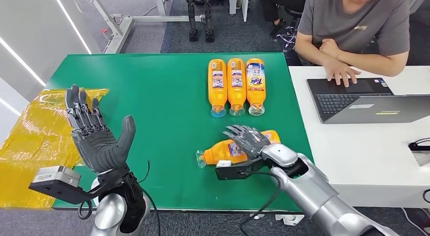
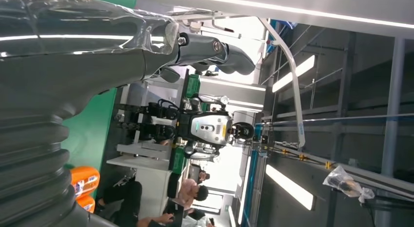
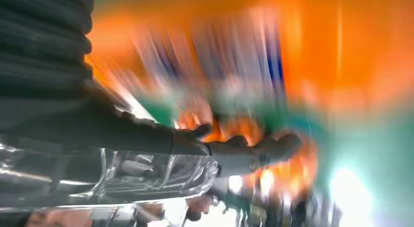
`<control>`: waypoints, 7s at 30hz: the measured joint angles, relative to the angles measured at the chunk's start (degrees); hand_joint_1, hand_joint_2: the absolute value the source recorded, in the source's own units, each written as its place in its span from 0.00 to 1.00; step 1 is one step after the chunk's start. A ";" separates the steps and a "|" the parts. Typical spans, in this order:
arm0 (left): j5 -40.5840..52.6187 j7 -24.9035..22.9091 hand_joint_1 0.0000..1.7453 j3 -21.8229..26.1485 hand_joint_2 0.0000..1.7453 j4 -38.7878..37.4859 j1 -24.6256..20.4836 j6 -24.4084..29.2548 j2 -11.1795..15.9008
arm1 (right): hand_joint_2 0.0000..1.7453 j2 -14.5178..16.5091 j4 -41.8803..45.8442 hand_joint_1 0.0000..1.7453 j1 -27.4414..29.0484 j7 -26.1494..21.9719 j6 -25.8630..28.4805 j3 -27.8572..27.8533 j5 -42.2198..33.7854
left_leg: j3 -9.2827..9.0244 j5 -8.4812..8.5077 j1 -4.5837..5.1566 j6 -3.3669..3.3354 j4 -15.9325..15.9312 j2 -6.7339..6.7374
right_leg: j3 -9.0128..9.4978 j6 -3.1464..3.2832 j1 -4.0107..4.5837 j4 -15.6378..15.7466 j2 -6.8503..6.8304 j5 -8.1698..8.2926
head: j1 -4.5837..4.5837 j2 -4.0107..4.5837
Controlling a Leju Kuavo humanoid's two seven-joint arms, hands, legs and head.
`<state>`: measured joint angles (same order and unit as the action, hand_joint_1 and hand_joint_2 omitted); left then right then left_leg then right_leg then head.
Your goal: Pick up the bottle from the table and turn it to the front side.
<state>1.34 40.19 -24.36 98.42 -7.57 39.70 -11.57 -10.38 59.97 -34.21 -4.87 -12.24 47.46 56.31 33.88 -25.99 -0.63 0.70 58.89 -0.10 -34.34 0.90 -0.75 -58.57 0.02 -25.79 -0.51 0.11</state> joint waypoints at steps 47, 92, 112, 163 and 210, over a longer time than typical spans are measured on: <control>1.61 0.00 0.00 0.90 1.00 0.00 3.75 0.26 0.01 | 1.00 -2.94 -7.83 0.00 -2.15 9.15 6.07 2.92 3.71 | 0.17 0.06 0.02 -0.17 0.12 0.10 | -0.12 -0.18 -0.01 0.07 0.09 0.17 | -0.01 0.00; 2.06 0.00 0.00 1.03 1.00 0.79 4.81 0.26 0.52 | 1.00 -2.81 -11.07 1.00 -1.01 7.11 13.93 -0.17 3.42 | 0.24 0.10 0.01 -0.29 0.20 0.06 | -0.03 -0.35 0.00 0.15 0.08 0.27 | -0.01 0.00; 2.97 0.00 0.00 1.91 1.00 2.84 6.34 0.26 0.49 | 1.00 1.59 -6.05 1.00 4.43 8.39 24.57 -5.85 2.63 | 0.59 0.09 0.02 -0.29 0.20 -0.09 | -0.33 -0.39 0.00 0.16 -0.05 0.19 | -0.01 0.00; 2.97 0.00 0.00 1.93 1.00 2.84 6.35 0.26 0.49 | 1.00 1.76 -5.77 1.00 4.64 8.41 24.57 -5.94 2.63 | 0.61 0.09 0.01 -0.29 0.20 -0.09 | -0.35 -0.39 0.00 0.16 -0.05 0.19 | -0.01 0.00; 2.97 0.00 0.00 1.96 1.00 2.86 6.35 0.26 0.49 | 1.00 1.81 -5.75 1.00 4.64 8.41 24.57 -6.17 2.63 | 0.63 0.09 0.01 -0.29 0.20 -0.09 | -0.37 -0.39 0.00 0.16 -0.05 0.18 | -0.01 0.00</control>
<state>4.31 40.19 -22.40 101.28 -1.21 39.95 -11.08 -8.57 54.23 -29.57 3.54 12.33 41.30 58.95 34.51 -25.90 -0.62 0.41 59.09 -0.19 -34.71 0.50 -0.75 -58.41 -0.03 -25.60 -0.52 0.11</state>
